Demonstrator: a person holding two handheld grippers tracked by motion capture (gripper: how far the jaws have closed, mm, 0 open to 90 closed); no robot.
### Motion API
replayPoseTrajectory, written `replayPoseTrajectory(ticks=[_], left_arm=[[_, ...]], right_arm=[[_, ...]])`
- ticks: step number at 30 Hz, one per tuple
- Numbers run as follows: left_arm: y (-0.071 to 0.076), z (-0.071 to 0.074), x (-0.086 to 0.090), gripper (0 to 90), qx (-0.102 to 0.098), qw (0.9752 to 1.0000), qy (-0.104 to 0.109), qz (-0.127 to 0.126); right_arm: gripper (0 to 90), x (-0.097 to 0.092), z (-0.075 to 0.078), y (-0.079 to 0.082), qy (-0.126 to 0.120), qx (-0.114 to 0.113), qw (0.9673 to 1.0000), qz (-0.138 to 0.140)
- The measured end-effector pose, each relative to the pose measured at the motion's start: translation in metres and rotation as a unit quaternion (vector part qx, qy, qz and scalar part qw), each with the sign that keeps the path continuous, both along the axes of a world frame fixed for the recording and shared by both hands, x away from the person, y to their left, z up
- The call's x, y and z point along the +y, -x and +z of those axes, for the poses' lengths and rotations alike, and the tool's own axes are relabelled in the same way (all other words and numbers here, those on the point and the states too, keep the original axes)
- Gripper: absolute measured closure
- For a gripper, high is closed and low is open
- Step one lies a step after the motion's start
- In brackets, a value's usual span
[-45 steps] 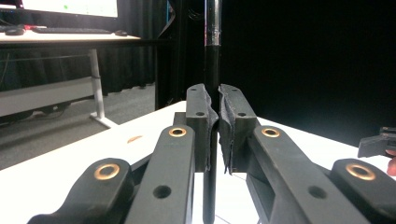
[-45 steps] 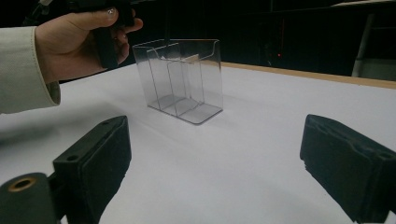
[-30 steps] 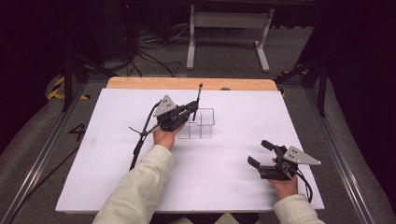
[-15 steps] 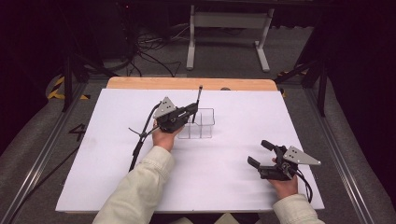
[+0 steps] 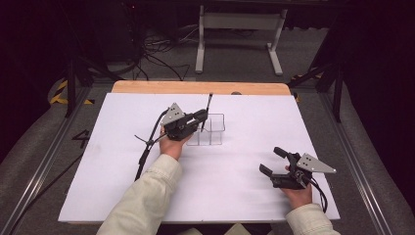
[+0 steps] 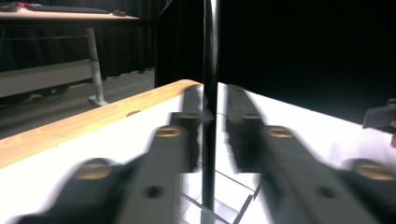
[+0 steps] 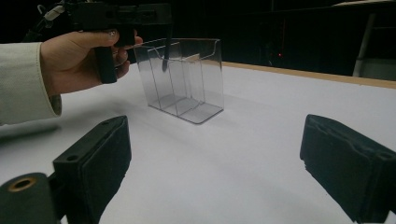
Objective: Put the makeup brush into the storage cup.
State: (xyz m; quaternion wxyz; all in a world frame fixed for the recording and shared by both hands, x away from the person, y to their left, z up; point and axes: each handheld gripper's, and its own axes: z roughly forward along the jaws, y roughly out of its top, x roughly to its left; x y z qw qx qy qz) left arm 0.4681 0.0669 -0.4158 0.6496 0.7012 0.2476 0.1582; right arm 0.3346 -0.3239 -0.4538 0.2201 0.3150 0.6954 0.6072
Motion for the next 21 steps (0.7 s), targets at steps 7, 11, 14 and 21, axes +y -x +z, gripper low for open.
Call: replayPoseTrajectory(ticks=[7,11,14,21], left_arm=[[0.002,0.003,0.003,47.6,0.017,0.9995,0.016,-0.023],[0.006,0.009,0.007,31.7,0.012,0.9995,0.010,-0.026],[0.009,0.013,0.010,16.0,0.024,0.9993,0.018,-0.025],[0.025,0.026,0.024,9.2,0.036,0.9978,0.019,-0.051]], right_arm=[[9.2,0.000,0.000,0.000,0.000,0.000,1.0000,0.000],[9.1,0.000,0.000,0.000,0.000,0.000,1.0000,-0.001],[9.0,0.000,0.000,0.000,0.000,-0.001,1.0000,-0.002],[7.9,0.000,0.001,0.001,-0.001,-0.005,1.0000,-0.003]])
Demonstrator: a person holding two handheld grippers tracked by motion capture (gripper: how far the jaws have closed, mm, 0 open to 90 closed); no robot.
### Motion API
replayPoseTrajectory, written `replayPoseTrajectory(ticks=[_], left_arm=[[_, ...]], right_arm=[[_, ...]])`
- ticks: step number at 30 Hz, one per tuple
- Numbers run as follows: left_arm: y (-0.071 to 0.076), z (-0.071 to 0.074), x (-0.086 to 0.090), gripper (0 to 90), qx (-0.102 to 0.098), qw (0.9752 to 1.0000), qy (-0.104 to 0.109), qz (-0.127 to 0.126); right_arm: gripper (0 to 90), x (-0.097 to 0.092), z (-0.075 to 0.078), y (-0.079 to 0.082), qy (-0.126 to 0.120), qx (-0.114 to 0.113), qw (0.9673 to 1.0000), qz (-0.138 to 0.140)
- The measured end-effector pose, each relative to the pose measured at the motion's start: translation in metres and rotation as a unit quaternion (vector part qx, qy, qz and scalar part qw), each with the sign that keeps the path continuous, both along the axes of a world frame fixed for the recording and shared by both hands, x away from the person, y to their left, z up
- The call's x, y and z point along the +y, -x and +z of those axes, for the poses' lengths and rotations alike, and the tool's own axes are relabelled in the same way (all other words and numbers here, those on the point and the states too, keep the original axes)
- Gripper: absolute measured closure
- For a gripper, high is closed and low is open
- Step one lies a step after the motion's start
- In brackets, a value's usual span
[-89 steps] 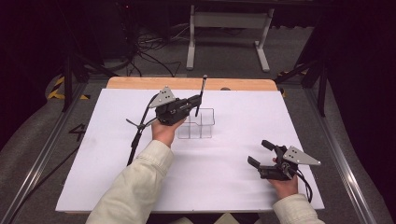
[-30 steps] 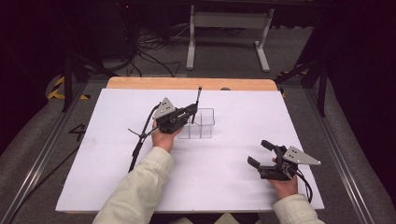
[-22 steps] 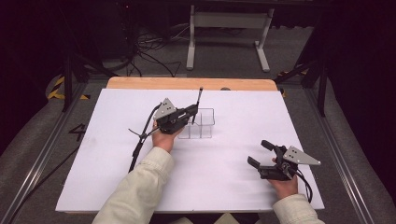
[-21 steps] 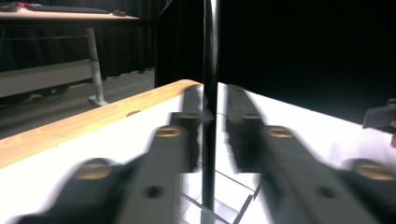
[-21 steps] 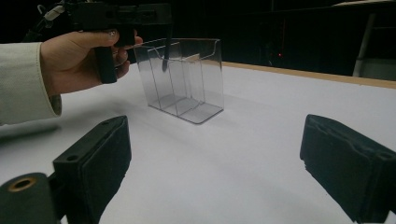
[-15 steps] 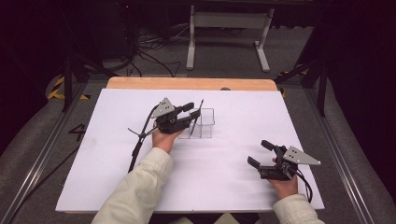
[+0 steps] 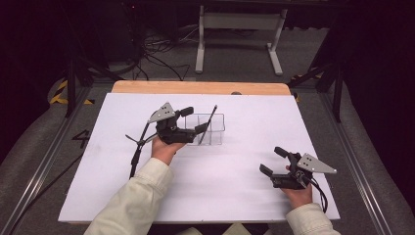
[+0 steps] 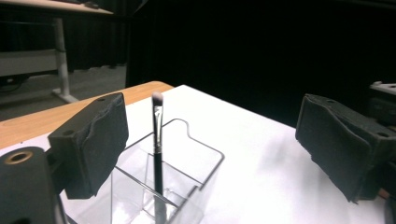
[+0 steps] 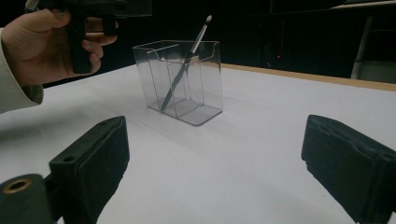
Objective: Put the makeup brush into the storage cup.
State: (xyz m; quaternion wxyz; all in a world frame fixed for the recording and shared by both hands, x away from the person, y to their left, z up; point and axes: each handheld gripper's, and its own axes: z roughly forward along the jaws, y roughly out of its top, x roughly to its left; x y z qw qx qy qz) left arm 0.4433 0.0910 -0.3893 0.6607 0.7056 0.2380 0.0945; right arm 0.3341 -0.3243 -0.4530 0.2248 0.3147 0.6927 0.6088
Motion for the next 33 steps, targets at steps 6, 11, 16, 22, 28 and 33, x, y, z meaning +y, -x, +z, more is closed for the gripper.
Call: replayPoseTrajectory(ticks=[6,11,16,22,28,33], left_arm=[[0.012,0.008,0.009,5.5,0.002,0.9997,-0.007,-0.023],[0.026,0.013,0.023,3.8,-0.002,0.9993,-0.021,-0.031],[0.035,0.013,0.040,2.1,0.003,0.9996,-0.016,-0.025],[0.044,0.011,0.055,1.6,0.002,0.9996,-0.023,-0.019],[0.057,0.010,0.068,0.6,0.001,0.9992,-0.037,-0.013],[0.063,0.008,0.075,0.4,0.000,0.9989,-0.047,-0.008]], right_arm=[[7.4,-0.001,0.001,0.000,0.000,-0.001,1.0000,-0.004],[6.5,-0.001,0.003,0.002,-0.002,-0.008,1.0000,-0.004],[5.6,-0.001,0.008,0.003,0.002,-0.011,0.9999,-0.005],[4.9,-0.001,0.012,0.003,0.011,-0.008,0.9999,-0.004],[4.9,-0.002,0.014,0.003,0.014,-0.005,0.9999,-0.007],[4.7,-0.002,0.014,0.002,0.013,-0.003,0.9999,-0.006]])
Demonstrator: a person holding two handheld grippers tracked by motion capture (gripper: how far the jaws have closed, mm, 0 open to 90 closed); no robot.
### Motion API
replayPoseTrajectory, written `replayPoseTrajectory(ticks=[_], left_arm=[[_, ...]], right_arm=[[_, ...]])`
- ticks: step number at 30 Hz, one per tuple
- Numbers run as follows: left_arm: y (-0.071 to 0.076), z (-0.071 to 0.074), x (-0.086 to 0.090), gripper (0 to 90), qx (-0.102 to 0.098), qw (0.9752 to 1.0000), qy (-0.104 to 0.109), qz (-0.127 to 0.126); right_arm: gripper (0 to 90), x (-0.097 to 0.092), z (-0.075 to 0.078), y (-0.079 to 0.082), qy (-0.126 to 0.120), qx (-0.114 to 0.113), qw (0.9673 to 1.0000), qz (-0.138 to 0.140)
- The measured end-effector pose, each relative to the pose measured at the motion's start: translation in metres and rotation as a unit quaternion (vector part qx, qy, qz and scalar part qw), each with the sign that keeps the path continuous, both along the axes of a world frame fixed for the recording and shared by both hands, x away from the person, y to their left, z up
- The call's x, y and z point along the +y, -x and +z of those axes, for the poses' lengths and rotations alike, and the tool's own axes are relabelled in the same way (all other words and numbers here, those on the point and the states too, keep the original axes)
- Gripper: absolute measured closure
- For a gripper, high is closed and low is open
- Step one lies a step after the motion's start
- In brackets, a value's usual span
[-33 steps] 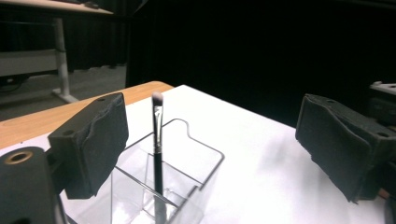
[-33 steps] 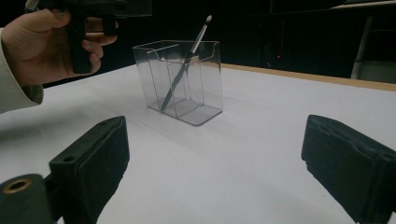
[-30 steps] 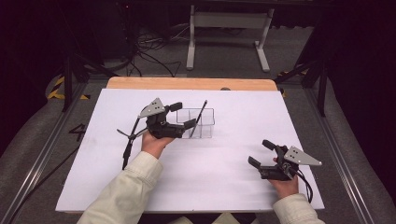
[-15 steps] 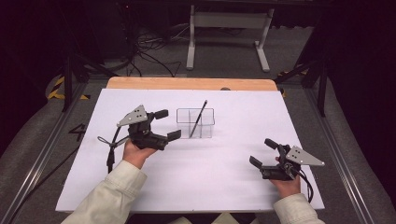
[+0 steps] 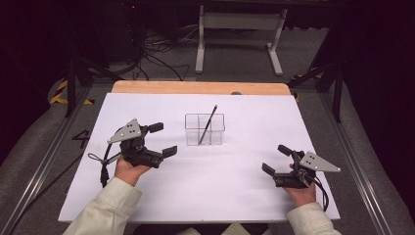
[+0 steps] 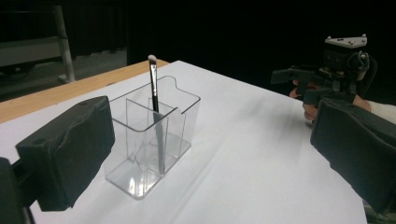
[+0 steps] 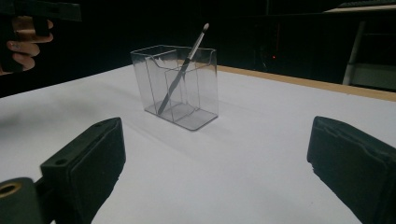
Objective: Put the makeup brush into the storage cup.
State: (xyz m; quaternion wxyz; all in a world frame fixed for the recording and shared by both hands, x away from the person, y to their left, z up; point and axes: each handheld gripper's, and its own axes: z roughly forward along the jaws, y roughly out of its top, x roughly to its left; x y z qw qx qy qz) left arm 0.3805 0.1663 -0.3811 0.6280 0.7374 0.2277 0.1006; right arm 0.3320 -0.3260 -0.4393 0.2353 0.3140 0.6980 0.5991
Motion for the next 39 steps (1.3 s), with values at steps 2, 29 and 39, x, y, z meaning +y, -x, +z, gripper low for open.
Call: replayPoseTrajectory(ticks=[2,29,39], left_arm=[[0.002,0.000,0.003,0.4,-0.006,0.9999,-0.008,0.003],[0.017,-0.039,0.039,0.0,0.043,0.9989,-0.002,0.020],[0.022,-0.057,0.046,0.0,0.050,0.9982,0.006,0.034]], right_arm=[[4.6,0.000,0.000,0.000,0.002,0.001,1.0000,0.003],[3.8,0.001,-0.002,-0.001,0.009,0.010,0.9998,0.013],[3.7,0.001,-0.004,-0.002,0.008,0.013,0.9998,0.015]])
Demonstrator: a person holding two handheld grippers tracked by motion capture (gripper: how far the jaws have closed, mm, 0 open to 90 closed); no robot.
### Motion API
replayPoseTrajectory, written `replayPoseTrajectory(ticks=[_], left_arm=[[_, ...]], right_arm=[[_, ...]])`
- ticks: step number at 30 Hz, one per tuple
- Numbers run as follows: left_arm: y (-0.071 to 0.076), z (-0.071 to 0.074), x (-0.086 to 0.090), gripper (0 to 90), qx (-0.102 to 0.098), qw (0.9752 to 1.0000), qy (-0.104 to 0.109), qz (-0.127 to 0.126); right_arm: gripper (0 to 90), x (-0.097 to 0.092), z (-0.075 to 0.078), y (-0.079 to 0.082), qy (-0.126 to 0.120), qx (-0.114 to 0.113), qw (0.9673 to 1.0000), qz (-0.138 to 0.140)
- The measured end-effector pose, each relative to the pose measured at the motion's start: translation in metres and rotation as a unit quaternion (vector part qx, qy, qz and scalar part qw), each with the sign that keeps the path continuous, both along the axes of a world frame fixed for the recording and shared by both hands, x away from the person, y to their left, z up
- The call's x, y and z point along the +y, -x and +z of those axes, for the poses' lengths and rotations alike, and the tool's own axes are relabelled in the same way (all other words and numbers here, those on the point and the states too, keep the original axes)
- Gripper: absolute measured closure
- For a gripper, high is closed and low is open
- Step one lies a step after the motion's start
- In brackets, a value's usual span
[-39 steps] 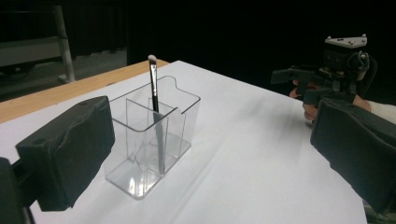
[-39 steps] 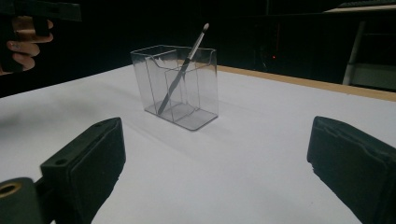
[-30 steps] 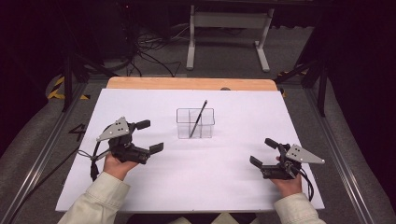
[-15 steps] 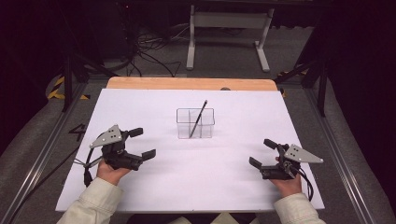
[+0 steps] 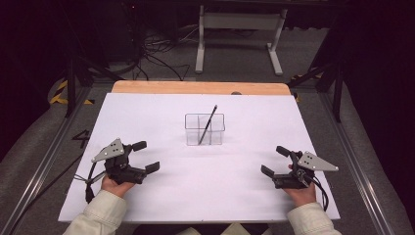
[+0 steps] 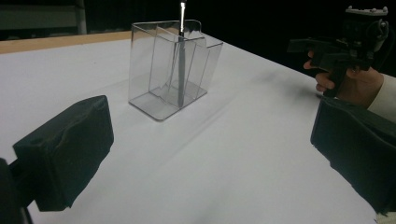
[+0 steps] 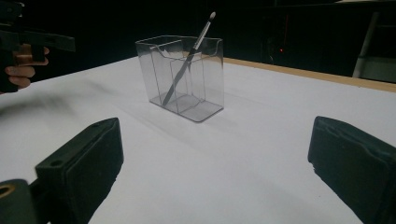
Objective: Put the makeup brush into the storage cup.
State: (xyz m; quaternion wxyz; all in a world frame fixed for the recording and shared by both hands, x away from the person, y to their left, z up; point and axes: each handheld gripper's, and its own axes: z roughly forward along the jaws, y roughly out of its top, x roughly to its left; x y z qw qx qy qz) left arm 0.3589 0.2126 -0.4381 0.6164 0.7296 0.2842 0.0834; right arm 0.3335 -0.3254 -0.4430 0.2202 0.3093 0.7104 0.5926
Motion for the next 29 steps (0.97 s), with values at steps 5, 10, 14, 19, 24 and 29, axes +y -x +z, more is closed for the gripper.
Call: replayPoseTrajectory(ticks=[5,10,14,19,24,29], left_arm=[[0.000,-0.011,0.002,0.0,0.000,1.0000,-0.008,0.003],[0.000,-0.023,-0.003,0.0,-0.003,0.9999,-0.017,0.000],[0.001,-0.024,-0.002,0.0,-0.010,0.9998,-0.017,-0.001],[0.001,-0.026,-0.001,0.0,-0.008,0.9999,-0.014,0.005],[0.001,-0.027,0.002,0.1,-0.006,0.9999,0.001,0.015],[0.001,-0.027,0.001,0.2,-0.014,0.9998,-0.007,0.015]], right_arm=[[3.0,0.000,-0.003,-0.001,0.000,0.001,1.0000,0.003],[2.6,-0.001,-0.006,-0.002,-0.005,0.007,1.0000,0.004],[2.4,-0.001,-0.008,-0.003,-0.005,0.007,1.0000,0.003],[2.4,0.002,-0.011,-0.004,0.002,0.013,0.9999,0.008],[2.4,0.003,-0.012,-0.004,0.003,0.012,0.9999,0.010],[2.4,0.003,-0.012,-0.004,0.003,0.010,0.9999,0.009]])
